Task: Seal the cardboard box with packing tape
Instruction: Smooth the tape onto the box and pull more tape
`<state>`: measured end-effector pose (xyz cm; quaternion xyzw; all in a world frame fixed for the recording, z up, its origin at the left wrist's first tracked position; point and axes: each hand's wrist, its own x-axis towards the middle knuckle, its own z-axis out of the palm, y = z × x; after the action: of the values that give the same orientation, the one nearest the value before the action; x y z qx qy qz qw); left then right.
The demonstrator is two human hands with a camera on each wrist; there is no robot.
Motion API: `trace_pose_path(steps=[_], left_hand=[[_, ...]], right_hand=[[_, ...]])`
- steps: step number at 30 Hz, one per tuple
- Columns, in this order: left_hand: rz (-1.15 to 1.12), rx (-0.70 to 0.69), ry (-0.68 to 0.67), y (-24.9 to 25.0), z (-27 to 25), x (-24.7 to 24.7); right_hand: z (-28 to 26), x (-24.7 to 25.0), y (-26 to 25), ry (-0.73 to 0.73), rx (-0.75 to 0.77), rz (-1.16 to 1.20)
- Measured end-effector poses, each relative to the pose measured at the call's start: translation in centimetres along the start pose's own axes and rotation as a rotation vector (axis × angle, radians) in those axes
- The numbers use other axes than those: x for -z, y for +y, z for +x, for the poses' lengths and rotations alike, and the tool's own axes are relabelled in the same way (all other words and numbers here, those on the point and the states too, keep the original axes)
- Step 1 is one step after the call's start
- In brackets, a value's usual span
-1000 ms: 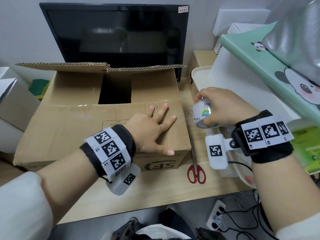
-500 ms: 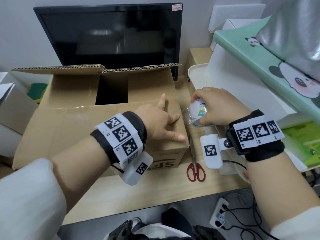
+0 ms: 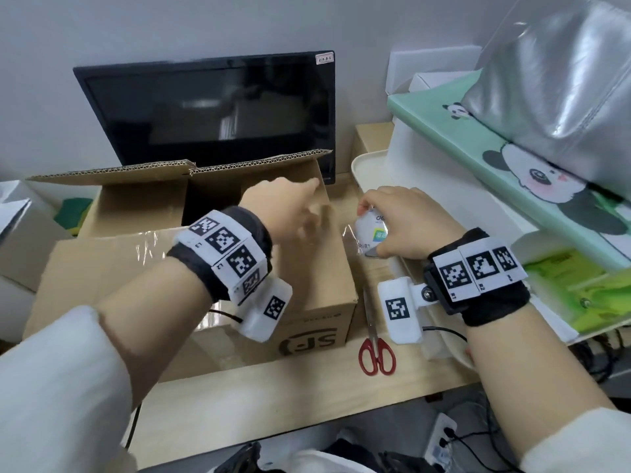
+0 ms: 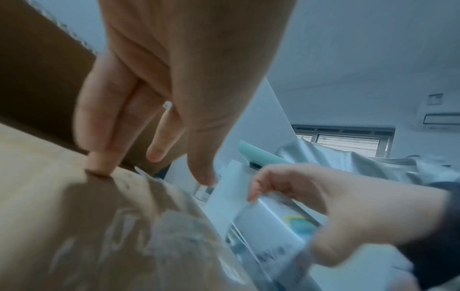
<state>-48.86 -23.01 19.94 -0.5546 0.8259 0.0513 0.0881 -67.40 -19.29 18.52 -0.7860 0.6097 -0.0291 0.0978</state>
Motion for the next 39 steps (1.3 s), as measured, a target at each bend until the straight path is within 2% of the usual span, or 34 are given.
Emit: trace_pose_path(steps=[2, 6, 8, 14, 17, 24, 26, 29, 31, 34, 39], left_hand=[[-0.110, 0.038, 0.054, -0.5, 1.1, 0.8], [-0.274, 0.059, -0.132, -0.8, 2.2, 1.7], [-0.258, 0.062, -0.124, -0.6, 1.7, 2.4], [-0.307, 0.047, 0.106, 0.7, -2.1, 4.3], [-0.336, 0.041, 0.202, 1.8, -4.5, 4.2], [-0.327, -0.003, 0.389, 3.8, -9.5, 3.3], [-0.393, -0.026, 0.457, 4.2, -11.6, 2.4], [-0.698, -0.053, 0.534, 5.3, -14.7, 0.9], [-0.892, -0.067, 0.483, 5.9, -16.8, -0.3], [-1.104, -0.003, 0.316, 6.2, -19.0, -2.6], [-1.520, 0.184, -0.067, 6.1, -20.9, -6.1]], right_hand=[[-0.3, 0.3, 0.4, 0.015, 0.020, 0.025], [-0.9, 0.5, 0.9, 0.062, 0.046, 0.060], [-1.5, 0.4, 1.1, 0.101, 0.060, 0.068], [-2.9, -0.1, 1.2, 0.283, 0.109, 0.074], [-3.4, -1.1, 0.9, 0.379, 0.154, -0.028], [-5.8, -2.3, -0.4, 0.614, 0.199, -0.047], [-7.1, -2.7, -1.1, 0.686, 0.207, -0.074], [-8.7, -3.9, -1.5, 0.821, 0.220, -0.128], [-9.9, -4.9, -1.7, 0.909, 0.276, -0.161], [-11.4, -6.0, -1.5, 0.972, 0.358, -0.242], [-13.6, -8.2, -2.1, 0.888, 0.441, -0.335]])
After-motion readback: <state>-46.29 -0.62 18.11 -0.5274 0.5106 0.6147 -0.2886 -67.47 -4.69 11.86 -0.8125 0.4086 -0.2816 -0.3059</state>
